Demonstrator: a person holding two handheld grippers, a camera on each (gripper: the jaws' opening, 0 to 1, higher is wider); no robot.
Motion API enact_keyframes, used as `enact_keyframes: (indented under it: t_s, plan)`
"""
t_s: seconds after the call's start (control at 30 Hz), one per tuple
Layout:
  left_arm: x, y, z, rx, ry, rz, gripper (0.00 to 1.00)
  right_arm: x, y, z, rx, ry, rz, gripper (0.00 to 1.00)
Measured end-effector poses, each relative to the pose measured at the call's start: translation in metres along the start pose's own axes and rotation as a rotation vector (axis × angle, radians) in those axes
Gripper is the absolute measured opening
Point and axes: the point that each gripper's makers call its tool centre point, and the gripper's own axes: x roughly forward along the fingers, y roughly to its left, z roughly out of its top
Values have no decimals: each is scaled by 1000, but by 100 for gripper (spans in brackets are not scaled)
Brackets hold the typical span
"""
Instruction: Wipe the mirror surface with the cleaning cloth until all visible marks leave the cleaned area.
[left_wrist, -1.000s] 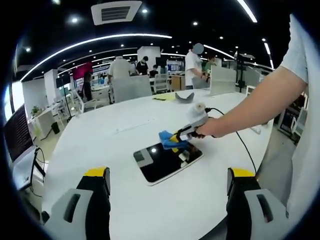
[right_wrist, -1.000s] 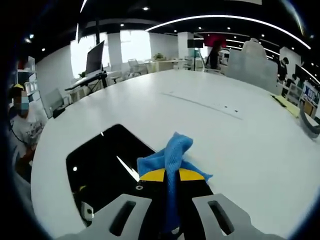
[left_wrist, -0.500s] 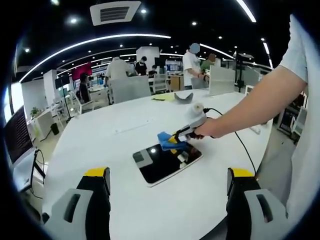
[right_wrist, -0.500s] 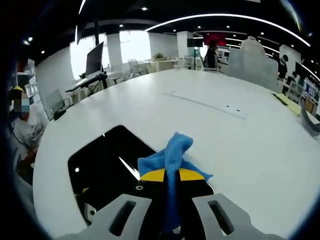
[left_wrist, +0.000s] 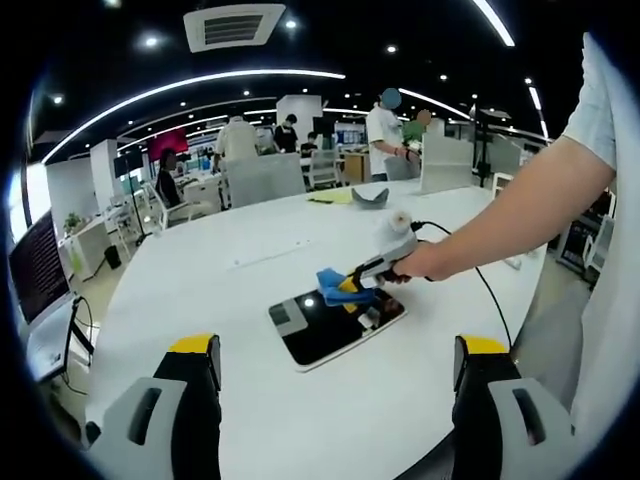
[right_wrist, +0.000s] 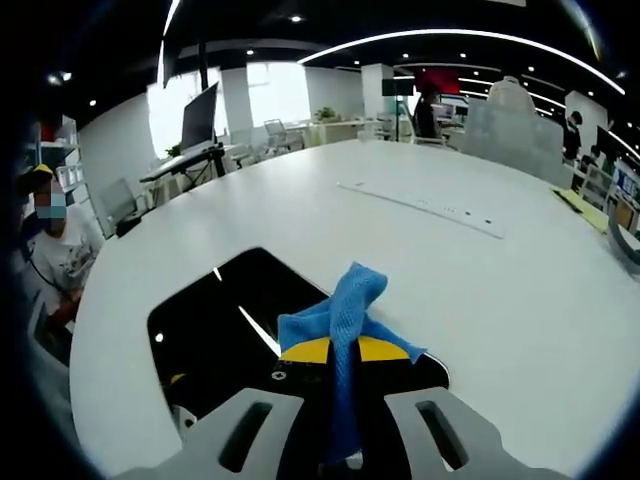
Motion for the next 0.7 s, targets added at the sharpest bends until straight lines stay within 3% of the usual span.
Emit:
enact_keyframes:
  t_s: [0.7]
  plan:
    - [-2,-7,5,-8,15,-4,99,-12,27,-9,-30,-5,44,3]
